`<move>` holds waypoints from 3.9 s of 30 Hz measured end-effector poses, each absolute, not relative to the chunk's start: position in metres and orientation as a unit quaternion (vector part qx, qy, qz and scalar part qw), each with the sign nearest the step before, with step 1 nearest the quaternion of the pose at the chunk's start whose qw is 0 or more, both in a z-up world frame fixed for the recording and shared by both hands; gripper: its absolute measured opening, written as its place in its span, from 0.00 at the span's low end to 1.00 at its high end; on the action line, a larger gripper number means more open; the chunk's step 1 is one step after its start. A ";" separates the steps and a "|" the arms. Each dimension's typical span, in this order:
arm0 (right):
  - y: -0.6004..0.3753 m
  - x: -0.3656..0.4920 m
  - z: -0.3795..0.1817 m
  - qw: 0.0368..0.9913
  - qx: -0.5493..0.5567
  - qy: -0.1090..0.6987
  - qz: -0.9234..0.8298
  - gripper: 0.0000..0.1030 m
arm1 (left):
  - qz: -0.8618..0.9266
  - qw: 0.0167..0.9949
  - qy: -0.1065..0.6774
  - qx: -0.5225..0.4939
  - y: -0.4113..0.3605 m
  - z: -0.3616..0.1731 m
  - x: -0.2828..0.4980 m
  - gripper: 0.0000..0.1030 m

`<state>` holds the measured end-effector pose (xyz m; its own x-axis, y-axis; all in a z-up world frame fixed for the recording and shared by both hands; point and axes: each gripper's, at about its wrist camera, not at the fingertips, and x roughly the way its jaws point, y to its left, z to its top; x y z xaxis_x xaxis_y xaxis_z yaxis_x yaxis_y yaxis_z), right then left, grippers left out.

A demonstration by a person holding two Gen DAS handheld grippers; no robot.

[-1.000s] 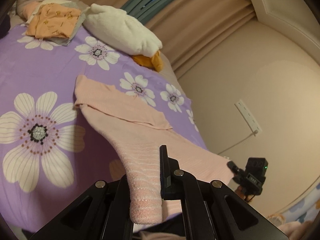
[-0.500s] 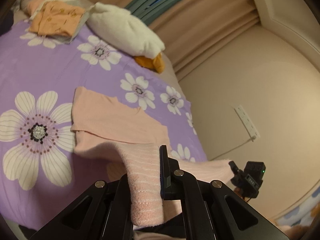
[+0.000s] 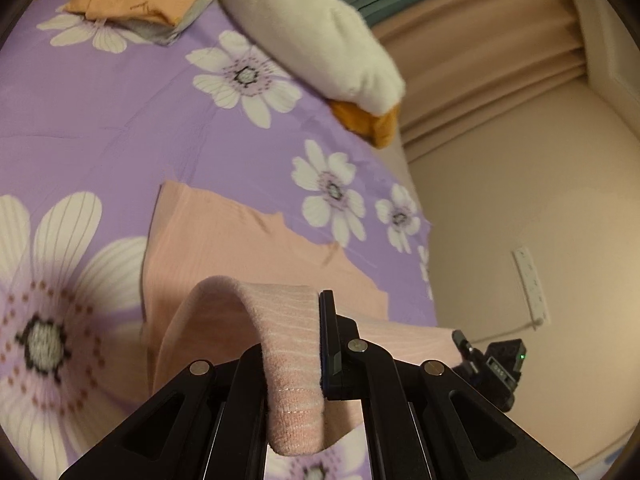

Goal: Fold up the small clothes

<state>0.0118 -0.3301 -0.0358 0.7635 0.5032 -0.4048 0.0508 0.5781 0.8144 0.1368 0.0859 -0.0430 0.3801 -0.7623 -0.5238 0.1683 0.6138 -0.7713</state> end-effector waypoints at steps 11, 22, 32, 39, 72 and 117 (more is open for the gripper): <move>-0.349 0.064 -0.090 0.799 0.467 0.368 0.092 0.08 | -0.253 0.745 0.522 -0.330 0.067 -0.093 0.202 0.00; -0.364 0.083 -0.123 0.754 0.504 0.416 0.063 0.23 | -0.214 0.703 0.568 -0.370 0.059 -0.127 0.239 0.00; -0.381 0.095 -0.119 0.757 0.515 0.400 0.039 0.37 | -0.190 0.673 0.563 -0.441 0.080 -0.143 0.257 0.43; -0.383 0.103 -0.095 0.782 0.497 0.375 0.035 0.40 | -0.170 0.716 0.548 -0.397 0.087 -0.122 0.255 0.46; -0.278 -0.053 -0.094 0.847 0.207 0.489 0.037 0.22 | -0.228 0.800 0.512 -0.216 0.111 -0.101 0.053 0.45; -0.145 0.161 -0.096 0.846 0.182 0.490 0.107 0.15 | -0.239 0.794 0.529 -0.179 0.057 -0.114 0.151 0.36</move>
